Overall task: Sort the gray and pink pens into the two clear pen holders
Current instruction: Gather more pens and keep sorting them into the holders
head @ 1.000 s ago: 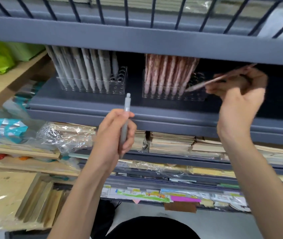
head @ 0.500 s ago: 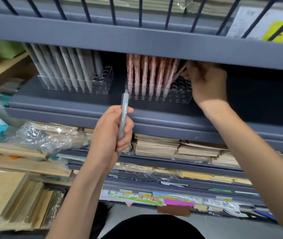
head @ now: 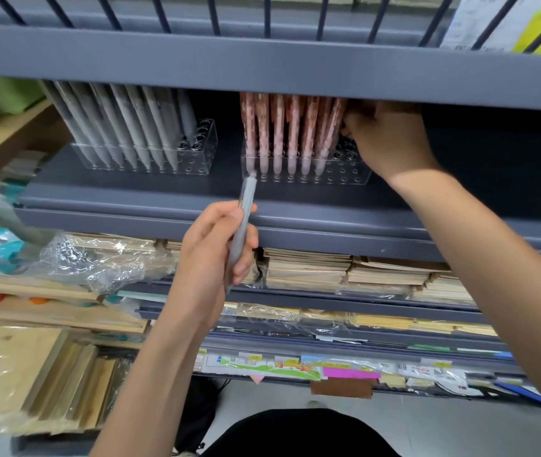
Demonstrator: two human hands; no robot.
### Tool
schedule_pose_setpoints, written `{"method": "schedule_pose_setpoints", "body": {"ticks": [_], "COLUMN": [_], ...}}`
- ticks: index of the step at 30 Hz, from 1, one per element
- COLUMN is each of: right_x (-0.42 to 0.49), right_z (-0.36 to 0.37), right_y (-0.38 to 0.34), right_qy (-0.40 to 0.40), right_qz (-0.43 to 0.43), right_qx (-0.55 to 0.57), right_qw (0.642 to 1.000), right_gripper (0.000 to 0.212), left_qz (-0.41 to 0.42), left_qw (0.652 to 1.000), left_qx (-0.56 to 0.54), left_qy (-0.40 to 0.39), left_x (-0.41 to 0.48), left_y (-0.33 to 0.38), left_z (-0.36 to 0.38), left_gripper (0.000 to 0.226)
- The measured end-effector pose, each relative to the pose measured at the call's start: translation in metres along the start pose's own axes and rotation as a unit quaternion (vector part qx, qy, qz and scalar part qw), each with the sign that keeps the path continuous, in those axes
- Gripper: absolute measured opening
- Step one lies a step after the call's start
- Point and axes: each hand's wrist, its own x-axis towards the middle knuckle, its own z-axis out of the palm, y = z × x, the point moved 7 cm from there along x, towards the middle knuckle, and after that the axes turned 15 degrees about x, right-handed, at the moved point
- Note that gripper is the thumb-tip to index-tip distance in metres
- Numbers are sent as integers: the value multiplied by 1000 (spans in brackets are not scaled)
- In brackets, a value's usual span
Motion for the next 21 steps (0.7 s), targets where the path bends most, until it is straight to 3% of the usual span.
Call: {"method": "schedule_pose_setpoints", "body": {"ticks": [3, 7, 9, 12, 16, 21], "right_x": [-8, -39, -65, -96, -116, -117], "right_z": [-6, -16, -6, 27, 67, 87], "right_y": [1, -9, -25, -46, -60, -68], "right_qy": [61, 174, 138, 22, -104, -131], "right_qz": [8, 10, -21, -25, -11, 28], "right_qx": [16, 204, 193, 166, 153, 255], "right_qw": [998, 963, 971, 986, 983, 957], "right_gripper": [21, 9, 12, 11, 11, 7], "left_qz": [2, 20, 35, 49, 60, 93], "left_qw": [1000, 999, 999, 999, 998, 993], "left_qx": [10, 38, 40, 22, 10, 70], "left_qy": [12, 11, 1, -4, -3, -5], "left_x": [-3, -10, -14, -17, -20, -22], "left_y": [-1, 1, 4, 7, 10, 22], "left_z": [-12, -24, -25, -28, -35, -46], "left_gripper": [30, 25, 18, 8, 9, 12]}}
